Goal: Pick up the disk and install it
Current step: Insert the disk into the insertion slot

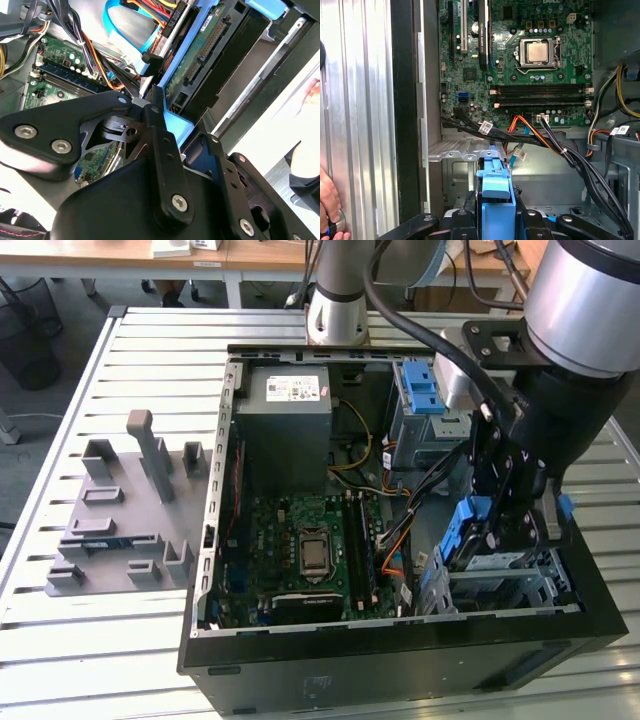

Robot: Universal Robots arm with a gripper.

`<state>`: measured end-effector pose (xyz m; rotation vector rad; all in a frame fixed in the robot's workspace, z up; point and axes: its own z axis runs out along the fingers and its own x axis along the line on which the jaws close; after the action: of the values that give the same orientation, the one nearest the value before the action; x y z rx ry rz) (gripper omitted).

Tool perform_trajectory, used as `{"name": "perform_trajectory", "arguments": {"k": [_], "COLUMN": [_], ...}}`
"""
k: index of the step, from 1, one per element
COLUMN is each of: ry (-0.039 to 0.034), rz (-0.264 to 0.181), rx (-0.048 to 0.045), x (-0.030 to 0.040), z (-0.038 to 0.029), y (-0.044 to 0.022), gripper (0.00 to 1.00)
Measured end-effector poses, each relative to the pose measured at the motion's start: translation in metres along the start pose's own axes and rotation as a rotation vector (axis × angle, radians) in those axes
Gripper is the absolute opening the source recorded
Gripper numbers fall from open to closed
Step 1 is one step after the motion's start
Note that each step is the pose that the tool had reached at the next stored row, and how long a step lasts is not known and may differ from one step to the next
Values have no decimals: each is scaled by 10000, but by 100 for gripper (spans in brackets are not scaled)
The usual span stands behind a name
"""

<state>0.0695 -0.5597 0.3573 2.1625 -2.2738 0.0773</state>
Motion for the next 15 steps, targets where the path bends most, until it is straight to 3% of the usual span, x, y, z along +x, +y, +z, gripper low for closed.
{"name": "perform_trajectory", "arguments": {"k": [15], "ry": [3], "rz": [0], "rx": [0], "x": [-2], "z": [66], "y": [2], "gripper": [36]}}
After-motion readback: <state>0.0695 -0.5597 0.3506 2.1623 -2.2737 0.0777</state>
